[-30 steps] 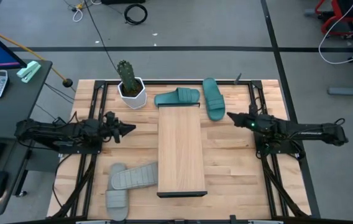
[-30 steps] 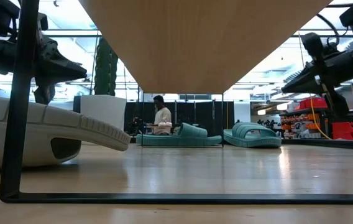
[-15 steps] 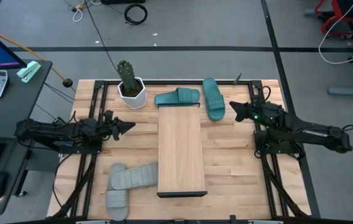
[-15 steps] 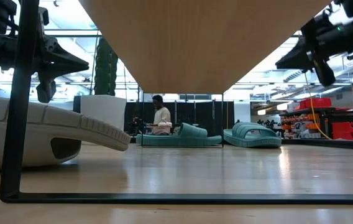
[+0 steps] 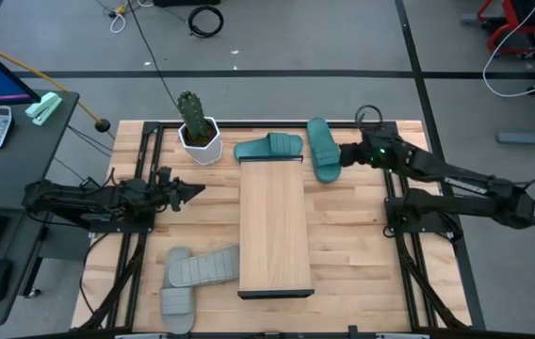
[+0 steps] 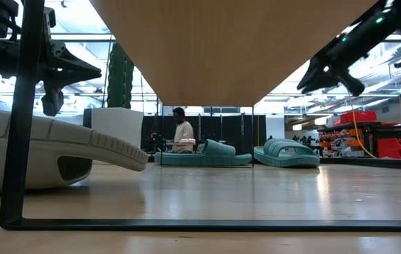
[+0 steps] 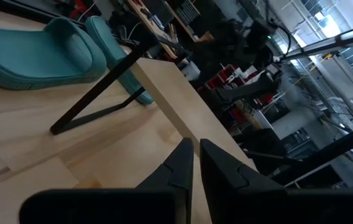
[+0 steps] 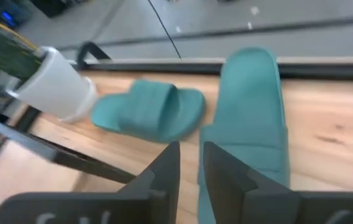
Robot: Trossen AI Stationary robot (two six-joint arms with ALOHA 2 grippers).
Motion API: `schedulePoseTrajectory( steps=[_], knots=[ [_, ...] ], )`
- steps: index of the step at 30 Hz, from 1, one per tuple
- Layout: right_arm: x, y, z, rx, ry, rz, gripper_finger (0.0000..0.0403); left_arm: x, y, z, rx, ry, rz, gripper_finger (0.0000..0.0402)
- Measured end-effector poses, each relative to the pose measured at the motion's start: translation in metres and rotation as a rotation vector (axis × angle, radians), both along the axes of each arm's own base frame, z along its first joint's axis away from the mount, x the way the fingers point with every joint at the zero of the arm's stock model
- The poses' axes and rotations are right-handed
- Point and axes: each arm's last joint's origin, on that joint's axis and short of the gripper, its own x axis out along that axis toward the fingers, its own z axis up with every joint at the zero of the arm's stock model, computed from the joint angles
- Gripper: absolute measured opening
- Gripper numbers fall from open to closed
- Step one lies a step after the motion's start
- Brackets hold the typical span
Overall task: Pick and place slides into the shelf
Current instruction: Put the right green slide on the shelf
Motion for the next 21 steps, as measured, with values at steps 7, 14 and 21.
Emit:
schedulePoseTrajectory(
  steps=[7,14,21],
  knots=[
    [0.020,-0.024,-0.005,0.085,0.069,0.062,0.0073,0.000,0.000,0.000,0.000,-0.001,0.000,0.0026],
    [0.051,-0.040,0.035,0.019,0.156,0.246,0.0048,0.000,0.000,0.000,0.000,-0.001,0.000,0.0035],
    [0.075,-0.056,0.050,0.119,0.436,0.327,0.0013,0.000,0.000,0.000,0.000,-0.002,0.000,0.0030]
  ],
)
